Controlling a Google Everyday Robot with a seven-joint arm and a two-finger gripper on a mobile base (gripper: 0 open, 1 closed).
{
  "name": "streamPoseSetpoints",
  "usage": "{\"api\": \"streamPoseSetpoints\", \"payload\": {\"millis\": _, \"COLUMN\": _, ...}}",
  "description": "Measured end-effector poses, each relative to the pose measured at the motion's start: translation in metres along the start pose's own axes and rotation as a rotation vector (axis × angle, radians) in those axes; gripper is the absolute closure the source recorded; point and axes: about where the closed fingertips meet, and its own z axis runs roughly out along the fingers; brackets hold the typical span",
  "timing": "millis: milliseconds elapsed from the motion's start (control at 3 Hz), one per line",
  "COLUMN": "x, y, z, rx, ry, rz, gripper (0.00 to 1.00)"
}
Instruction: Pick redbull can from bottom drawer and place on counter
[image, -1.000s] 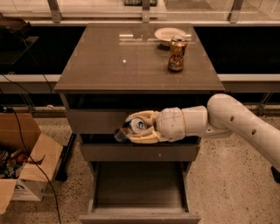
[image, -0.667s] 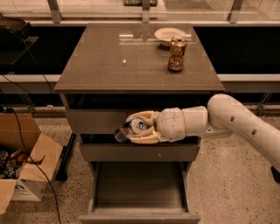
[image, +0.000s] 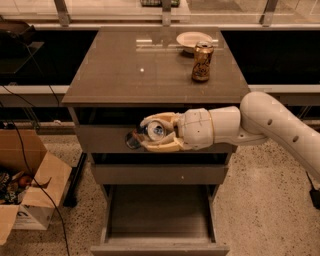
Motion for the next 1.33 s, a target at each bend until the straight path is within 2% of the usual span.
{"api": "streamPoseSetpoints", "payload": {"millis": 333, "x": -0.034, "y": -0.019, "z": -0.003, "rx": -0.024, "ry": -0.027, "rz": -0.078, "gripper": 1.0}}
{"api": "streamPoseSetpoints", "payload": {"millis": 667, "x": -0.059, "y": -0.06, "z": -0.012, "rx": 0.003, "ry": -0.046, "rz": -0.15, "gripper": 1.0}}
{"api": "streamPoseSetpoints", "payload": {"millis": 1000, "x": -0.071, "y": -0.106, "z": -0.016, "rx": 0.076, "ry": -0.034, "rz": -0.199, "gripper": 1.0}}
{"api": "streamPoseSetpoints", "payload": {"millis": 1333, "x": -0.068, "y": -0.146, "z": -0.018, "rx": 0.128, "ry": 0.028, "rz": -0.216, "gripper": 1.0}}
